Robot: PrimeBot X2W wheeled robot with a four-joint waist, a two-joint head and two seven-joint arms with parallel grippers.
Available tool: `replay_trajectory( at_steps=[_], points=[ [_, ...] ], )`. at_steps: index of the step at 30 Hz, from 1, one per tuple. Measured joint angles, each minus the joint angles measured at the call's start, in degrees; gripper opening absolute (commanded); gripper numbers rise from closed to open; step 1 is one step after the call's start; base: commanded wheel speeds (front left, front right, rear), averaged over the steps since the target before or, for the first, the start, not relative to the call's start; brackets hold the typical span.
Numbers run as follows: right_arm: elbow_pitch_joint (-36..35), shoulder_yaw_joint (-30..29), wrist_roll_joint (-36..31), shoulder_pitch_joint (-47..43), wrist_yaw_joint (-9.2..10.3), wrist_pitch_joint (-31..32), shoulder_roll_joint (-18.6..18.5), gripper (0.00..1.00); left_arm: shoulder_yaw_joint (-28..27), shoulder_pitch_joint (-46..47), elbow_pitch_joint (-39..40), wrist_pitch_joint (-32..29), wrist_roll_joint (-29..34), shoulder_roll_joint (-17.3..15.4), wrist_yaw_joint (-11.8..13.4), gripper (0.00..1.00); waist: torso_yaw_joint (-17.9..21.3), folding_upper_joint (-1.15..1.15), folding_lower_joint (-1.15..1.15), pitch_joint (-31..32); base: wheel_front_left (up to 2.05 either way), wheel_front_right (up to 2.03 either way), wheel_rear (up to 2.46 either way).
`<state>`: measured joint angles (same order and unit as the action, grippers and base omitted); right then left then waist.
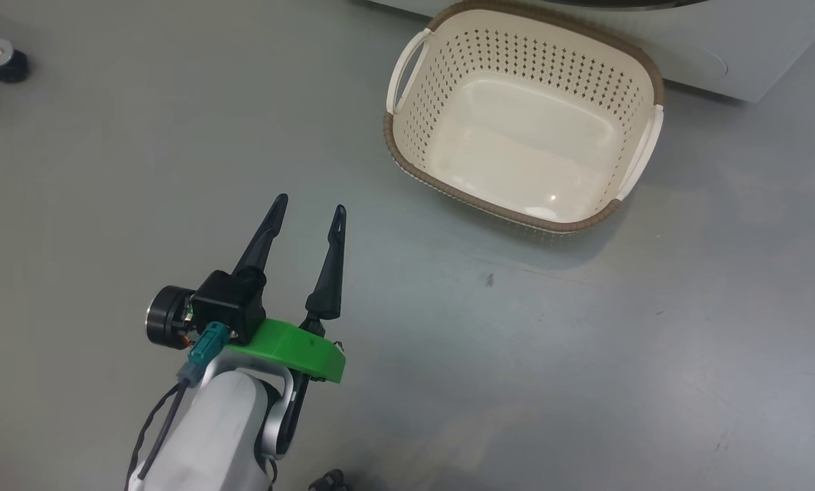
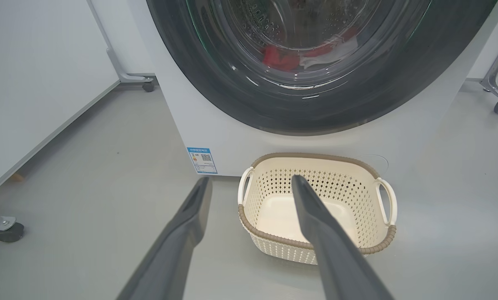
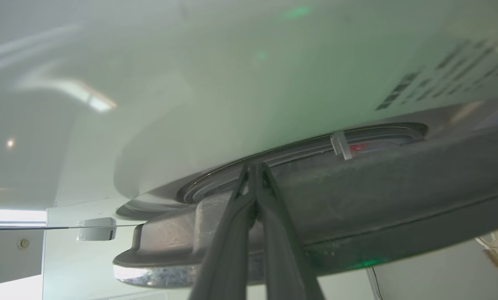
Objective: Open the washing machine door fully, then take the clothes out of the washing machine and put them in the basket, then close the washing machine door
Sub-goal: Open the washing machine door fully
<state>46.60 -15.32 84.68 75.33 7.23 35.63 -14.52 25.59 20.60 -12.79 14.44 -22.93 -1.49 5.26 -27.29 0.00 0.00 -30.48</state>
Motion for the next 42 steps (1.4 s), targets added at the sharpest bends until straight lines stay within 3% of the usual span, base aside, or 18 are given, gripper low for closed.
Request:
replay_trajectory(
  at_steps=[25, 42],
  points=[
    [8.1, 1.9, -0.7, 1.6, 0.0, 5.0, -1.5, 0.0, 0.4, -0.1, -0.6, 0.0, 0.3, 0.0, 0.0, 1.0, 0.8, 0.0, 0.0, 1.7, 0.0, 0.0, 0.0],
    [10.4, 4.5, -2.1, -1.6, 0.0, 8.0, 0.1, 0.0, 0.7, -0.8, -2.0, 0.0, 1.4, 0.0, 0.0, 1.0, 2.1, 0.0, 0.0, 5.4, 0.0, 0.0, 0.0]
  ],
)
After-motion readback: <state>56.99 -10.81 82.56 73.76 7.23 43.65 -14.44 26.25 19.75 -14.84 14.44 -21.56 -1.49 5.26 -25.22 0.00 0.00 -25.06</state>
